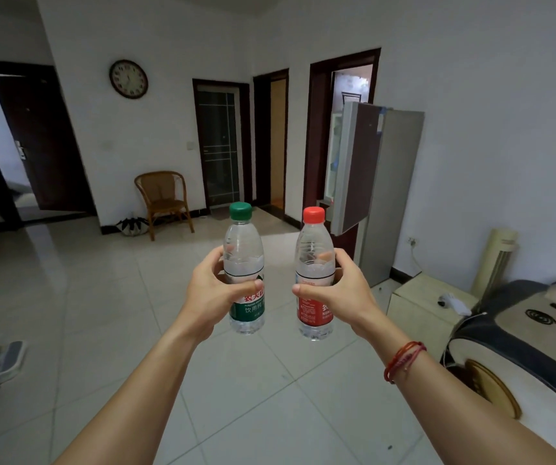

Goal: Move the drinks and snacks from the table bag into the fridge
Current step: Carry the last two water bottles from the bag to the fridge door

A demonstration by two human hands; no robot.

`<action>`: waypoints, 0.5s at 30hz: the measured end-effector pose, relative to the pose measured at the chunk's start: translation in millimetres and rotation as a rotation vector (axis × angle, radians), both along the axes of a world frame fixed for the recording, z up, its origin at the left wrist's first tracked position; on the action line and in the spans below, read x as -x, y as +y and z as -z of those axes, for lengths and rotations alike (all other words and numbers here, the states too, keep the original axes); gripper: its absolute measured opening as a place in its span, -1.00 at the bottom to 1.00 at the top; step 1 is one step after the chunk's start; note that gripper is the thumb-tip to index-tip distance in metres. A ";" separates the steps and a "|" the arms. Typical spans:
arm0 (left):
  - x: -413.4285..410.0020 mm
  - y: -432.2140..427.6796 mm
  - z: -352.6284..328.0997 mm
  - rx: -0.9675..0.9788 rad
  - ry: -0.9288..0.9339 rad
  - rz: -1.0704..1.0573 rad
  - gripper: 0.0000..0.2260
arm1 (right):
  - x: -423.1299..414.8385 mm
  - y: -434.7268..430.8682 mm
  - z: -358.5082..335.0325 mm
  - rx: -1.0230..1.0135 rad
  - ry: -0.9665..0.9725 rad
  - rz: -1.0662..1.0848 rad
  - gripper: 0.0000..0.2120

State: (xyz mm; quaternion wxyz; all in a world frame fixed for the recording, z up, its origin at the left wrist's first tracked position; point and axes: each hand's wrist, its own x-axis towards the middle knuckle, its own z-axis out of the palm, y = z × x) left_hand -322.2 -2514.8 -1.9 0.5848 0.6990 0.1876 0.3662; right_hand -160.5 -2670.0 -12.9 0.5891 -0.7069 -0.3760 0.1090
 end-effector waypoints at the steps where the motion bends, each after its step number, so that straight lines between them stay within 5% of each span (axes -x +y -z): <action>1: -11.5 10.5 -0.5 0.000 0.003 0.000 -0.44 | -12.7 10.9 -0.5 0.006 -0.003 -0.003 -0.44; 15: -131.2 178.3 16.9 0.026 0.008 -0.014 -0.43 | -135.5 182.7 13.2 0.060 -0.010 0.002 -0.39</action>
